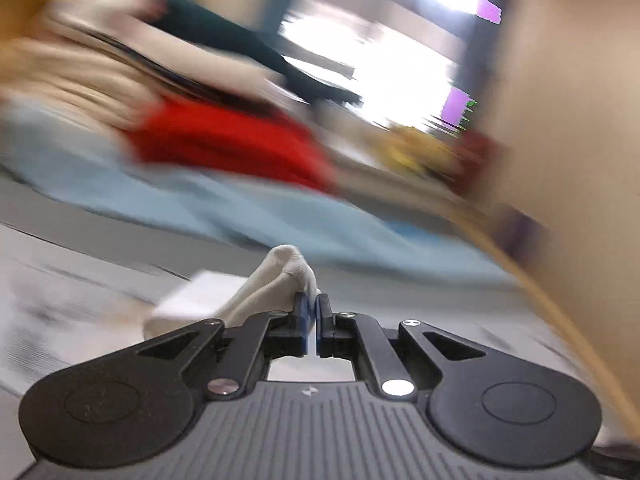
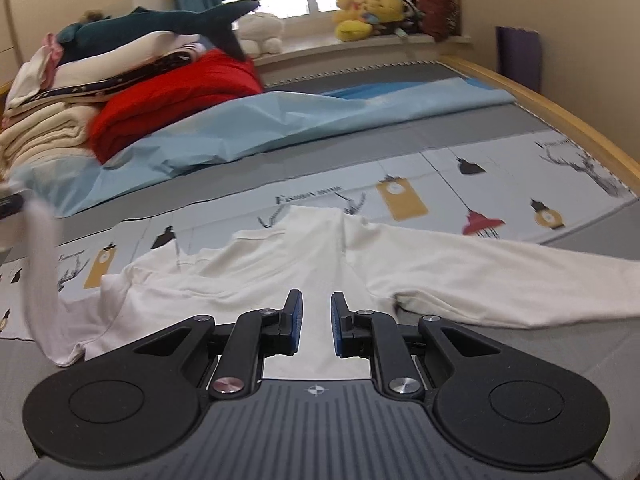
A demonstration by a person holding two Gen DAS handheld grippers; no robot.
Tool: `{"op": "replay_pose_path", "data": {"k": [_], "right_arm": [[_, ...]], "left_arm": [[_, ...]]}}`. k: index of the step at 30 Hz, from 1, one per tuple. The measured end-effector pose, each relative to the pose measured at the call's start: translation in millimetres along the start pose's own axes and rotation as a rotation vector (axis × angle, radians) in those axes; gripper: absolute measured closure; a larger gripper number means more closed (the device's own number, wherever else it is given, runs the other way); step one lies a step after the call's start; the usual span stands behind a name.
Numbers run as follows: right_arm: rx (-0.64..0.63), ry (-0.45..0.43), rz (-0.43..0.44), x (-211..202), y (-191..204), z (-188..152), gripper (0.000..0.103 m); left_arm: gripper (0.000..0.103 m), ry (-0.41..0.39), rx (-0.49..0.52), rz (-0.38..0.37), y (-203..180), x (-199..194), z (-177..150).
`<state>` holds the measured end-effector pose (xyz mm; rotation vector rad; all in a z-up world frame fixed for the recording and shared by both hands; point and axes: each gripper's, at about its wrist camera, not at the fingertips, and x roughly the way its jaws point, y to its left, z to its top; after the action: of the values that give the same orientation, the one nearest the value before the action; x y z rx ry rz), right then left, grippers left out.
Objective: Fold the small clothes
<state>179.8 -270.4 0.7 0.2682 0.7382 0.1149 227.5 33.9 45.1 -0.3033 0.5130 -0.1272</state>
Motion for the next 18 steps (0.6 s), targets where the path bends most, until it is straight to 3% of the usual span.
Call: {"op": "replay_pose_path", "data": {"k": [1,2,3,5,7,11,15,16,18], "right_arm": [[0.013,0.004,-0.004,1,-3,1,0.087],[0.028,0.009,-0.008,3,-6,1,0.087],[0.049,0.016,-0.011,5,-10,2,0.087],[0.089,0.034,-0.008,10,-16,1,0.087],[0.122,0.048,0.012,17,-20,-1,0.086],[0.115,0.059,0.02,42,-23,-11,0.086],[0.203,0.107,0.068,77,-29,-17,0.087],[0.207,0.111,0.082,86,-29,-18,0.087],[0.231,0.157,0.117,110,-30,-23,0.086]], "left_arm": [[0.081,0.122,0.011,-0.112,-25,18,-16],[0.073,0.222,0.024,-0.16,-45,29,-30],[0.073,0.265,0.048,-0.157,-59,33,-42],[0.073,0.256,0.124,-0.129,-76,25,-48],[0.073,0.227,0.138,-0.064,-67,12,-32],[0.073,0.194,0.066,0.13,-15,-12,4],[0.073,0.178,0.019,0.292,44,-15,-7],[0.073,0.191,0.003,0.321,62,-13,-18],[0.076,0.377,-0.043,0.409,91,7,-32]]}}
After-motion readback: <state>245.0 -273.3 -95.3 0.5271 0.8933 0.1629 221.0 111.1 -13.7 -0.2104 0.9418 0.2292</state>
